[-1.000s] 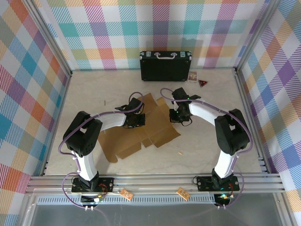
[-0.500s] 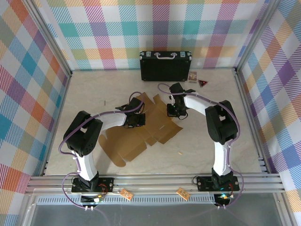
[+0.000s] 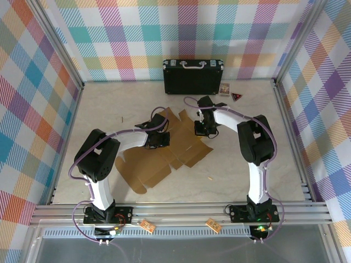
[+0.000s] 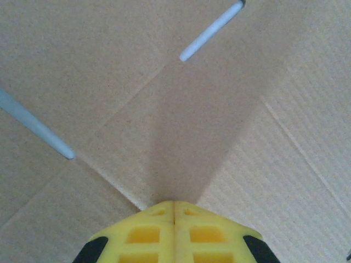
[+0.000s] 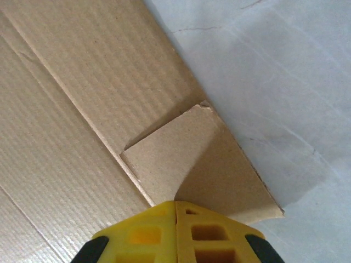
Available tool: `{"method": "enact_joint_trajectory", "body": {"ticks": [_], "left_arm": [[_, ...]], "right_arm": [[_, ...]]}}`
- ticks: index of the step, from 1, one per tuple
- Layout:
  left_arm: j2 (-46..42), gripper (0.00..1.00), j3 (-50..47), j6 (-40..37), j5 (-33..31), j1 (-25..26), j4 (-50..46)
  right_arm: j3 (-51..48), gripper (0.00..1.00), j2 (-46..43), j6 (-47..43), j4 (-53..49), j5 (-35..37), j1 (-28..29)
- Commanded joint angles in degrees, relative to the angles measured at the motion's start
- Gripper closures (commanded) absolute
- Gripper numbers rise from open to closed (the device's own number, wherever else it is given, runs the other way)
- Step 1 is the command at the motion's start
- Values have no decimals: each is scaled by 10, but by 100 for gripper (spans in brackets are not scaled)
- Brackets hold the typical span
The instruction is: Fold the paper box
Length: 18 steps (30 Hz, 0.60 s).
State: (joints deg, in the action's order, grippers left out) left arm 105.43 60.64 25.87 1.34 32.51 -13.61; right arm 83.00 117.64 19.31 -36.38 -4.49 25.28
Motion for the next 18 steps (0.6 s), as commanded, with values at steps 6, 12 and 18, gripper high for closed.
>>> {"method": "enact_joint_trajectory", "body": {"ticks": [6, 12, 18], "left_arm": [[56, 100, -29, -9, -9, 7, -107], [55, 100, -31, -9, -9, 6, -107], [56, 100, -30, -9, -7, 7, -107]], "right_arm": [[-29, 92, -26, 0, -28, 11, -48], [-35, 92, -17, 0, -23, 5, -52], [-32, 93, 18, -3, -19, -17, -51]]}}
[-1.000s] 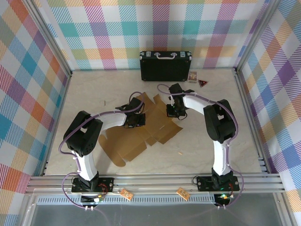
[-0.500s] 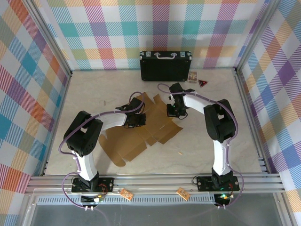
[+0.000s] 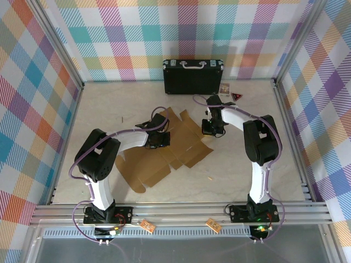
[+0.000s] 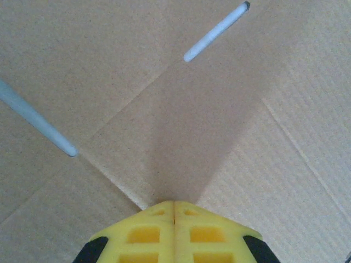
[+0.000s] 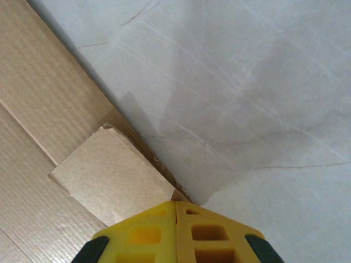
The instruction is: Fold the paper box
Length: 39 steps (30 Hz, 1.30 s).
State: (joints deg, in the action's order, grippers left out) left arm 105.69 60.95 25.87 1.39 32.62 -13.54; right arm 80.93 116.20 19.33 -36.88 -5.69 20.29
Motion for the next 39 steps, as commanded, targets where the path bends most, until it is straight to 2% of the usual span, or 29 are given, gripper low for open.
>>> {"method": "enact_joint_trajectory", "body": {"ticks": [1, 10, 14, 18, 22, 24, 29, 33, 39], "left_arm": [[54, 100, -33, -9, -7, 5, -107], [52, 100, -32, -9, -6, 6, -108], [50, 100, -34, -9, -8, 5, -107], [47, 100, -35, -10, -11, 6, -108], [47, 100, -34, -12, -11, 6, -108], [45, 100, -35, -11, -8, 6, -105], [44, 100, -35, -12, -8, 7, -105], [47, 100, -35, -12, -9, 6, -105], [45, 100, -34, -14, -9, 6, -105]], "right_arm": [[-5, 93, 40, -4, -19, -4, -1], [22, 94, 89, -28, -63, 24, 23], [0, 94, 53, -32, -21, -3, 25], [-18, 62, -36, -34, 20, -21, 20], [3, 50, -83, -36, 7, -18, -4], [25, 41, -71, -44, -10, -55, -25], [83, 33, -2, -59, -51, -77, -40], [124, 32, 56, -69, -68, -126, -40], [142, 30, 90, -95, -79, -189, -40]]}}
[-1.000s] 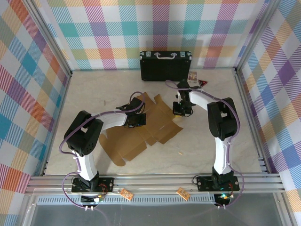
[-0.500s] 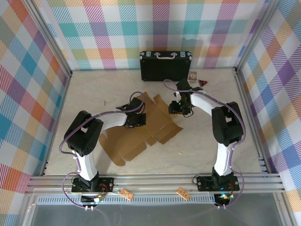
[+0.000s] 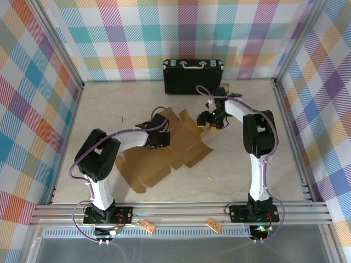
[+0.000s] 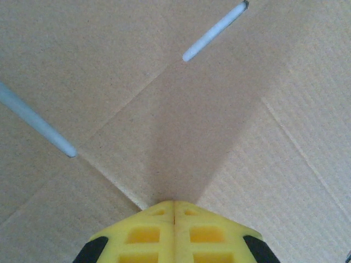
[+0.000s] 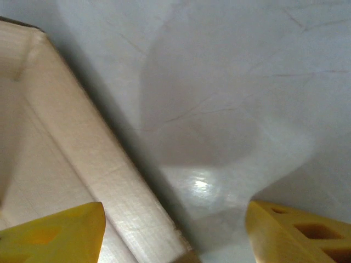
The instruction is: Fold the paper box
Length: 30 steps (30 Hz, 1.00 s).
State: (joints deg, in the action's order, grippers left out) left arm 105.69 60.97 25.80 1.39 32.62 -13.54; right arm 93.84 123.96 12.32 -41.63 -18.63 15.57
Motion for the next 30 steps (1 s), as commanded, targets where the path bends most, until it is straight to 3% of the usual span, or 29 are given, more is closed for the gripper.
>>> {"method": "enact_joint_trajectory", "body": {"ticks": [1, 10, 21, 26, 30], "left_arm": [[45, 100, -34, -13, -9, 7, -106], [47, 100, -32, -12, -8, 7, -105], [46, 100, -33, -12, -8, 7, -105], [45, 100, -33, -12, -7, 8, -105], [45, 100, -33, -12, -6, 8, -106]], "right_arm": [[11, 29, 12, -26, -31, -71, 7], [-1, 30, 11, -41, -35, -150, 11], [-20, 34, -37, -66, -54, -158, 50], [-50, 34, -78, -61, -40, -115, 59], [-42, 25, -95, -57, -21, -12, 57]]}}
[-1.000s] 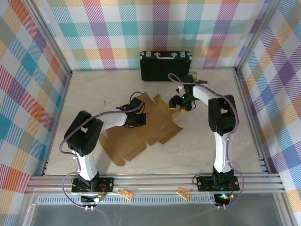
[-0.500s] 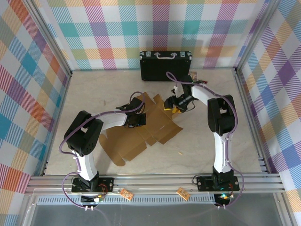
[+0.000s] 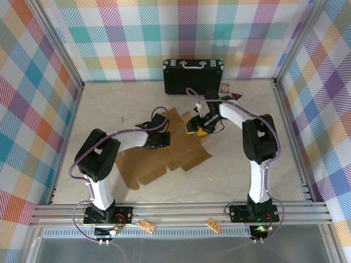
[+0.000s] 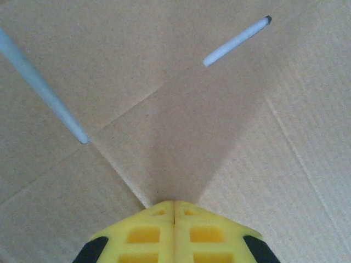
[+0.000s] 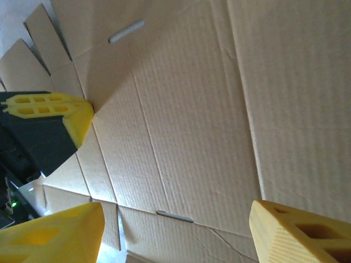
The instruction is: Fold the paper box
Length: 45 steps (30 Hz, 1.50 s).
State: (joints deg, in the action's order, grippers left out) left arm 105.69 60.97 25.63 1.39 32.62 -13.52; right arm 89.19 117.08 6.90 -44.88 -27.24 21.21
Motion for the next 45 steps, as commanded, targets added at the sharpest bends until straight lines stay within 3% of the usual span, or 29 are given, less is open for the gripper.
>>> {"method": "enact_joint_trajectory", "body": {"ticks": [1, 7, 18, 28, 41, 45], "left_arm": [[43, 100, -33, -10, -7, 9, -106], [41, 100, -33, -12, -10, 8, -108], [43, 100, -33, -12, -9, 9, -108], [45, 100, -32, -12, -10, 10, -108], [43, 100, -33, -12, -11, 10, -108], [43, 100, -32, -11, -9, 11, -108]], "right_arm": [[15, 24, -21, -7, 9, 91, 0], [104, 20, 55, -34, -46, 131, -2], [131, 19, 121, -59, -50, 98, -1], [103, 27, 74, -71, -53, -48, 8], [57, 31, 26, -65, -47, -64, 60], [49, 32, 26, -59, -42, -10, 76]]}}
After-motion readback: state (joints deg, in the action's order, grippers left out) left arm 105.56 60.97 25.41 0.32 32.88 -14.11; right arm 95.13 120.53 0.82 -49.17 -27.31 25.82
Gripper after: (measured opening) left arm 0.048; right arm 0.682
